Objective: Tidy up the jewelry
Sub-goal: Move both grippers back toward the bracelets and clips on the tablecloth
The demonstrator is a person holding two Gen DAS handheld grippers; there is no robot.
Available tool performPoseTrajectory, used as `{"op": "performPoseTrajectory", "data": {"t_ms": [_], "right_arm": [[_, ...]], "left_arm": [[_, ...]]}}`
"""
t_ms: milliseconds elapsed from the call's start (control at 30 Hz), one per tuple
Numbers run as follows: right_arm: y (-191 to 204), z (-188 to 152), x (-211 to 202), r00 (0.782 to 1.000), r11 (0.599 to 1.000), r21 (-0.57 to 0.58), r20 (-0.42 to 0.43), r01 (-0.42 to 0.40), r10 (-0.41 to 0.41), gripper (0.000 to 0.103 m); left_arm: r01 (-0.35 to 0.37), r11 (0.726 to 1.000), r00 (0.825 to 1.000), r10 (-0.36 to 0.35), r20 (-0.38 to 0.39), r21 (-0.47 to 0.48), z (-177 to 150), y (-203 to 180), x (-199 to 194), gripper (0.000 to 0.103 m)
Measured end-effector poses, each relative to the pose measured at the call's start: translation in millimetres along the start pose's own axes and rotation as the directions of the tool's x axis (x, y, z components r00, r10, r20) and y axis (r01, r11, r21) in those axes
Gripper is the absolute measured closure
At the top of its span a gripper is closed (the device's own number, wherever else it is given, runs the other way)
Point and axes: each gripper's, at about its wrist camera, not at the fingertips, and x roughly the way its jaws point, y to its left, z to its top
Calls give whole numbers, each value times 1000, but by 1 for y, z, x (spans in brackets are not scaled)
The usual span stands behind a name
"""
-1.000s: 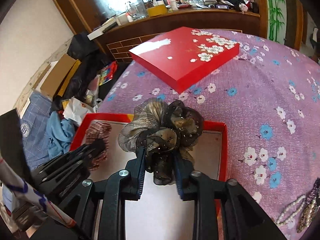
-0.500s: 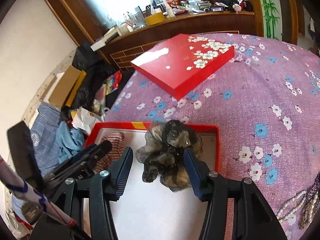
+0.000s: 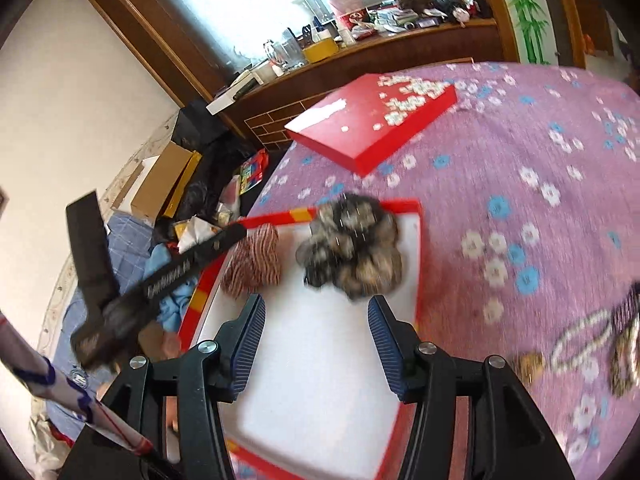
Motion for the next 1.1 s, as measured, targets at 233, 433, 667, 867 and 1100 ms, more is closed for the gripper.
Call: {"op": "performPoseTrajectory", "data": {"t_ms": [233,433,667,867,1100], "right_arm": [[-25,-21,-42,1000,1000,10,8,23,-24,45],[-64,-28,-96,993,996,42,79,82,-85,45],[-131,-39,-146,979,976,191,153,105,-135,45],[-186,-61,-185,936,928,326,234,180,-264,45],[-223,-74,-205,935,896,418,233,152,-268,45]], "left_arm": [[6,997,1000,-6,2,80,-2,-30,-18,55],[47,978,999,-46,-10,201,-15,-84,-47,55],[154,942,986,-129,-102,298,-48,-157,-51,55],[227,897,954,-127,-271,378,-90,-212,-11,55],[182,898,915,-6,-403,400,-120,-237,51,55]]}}
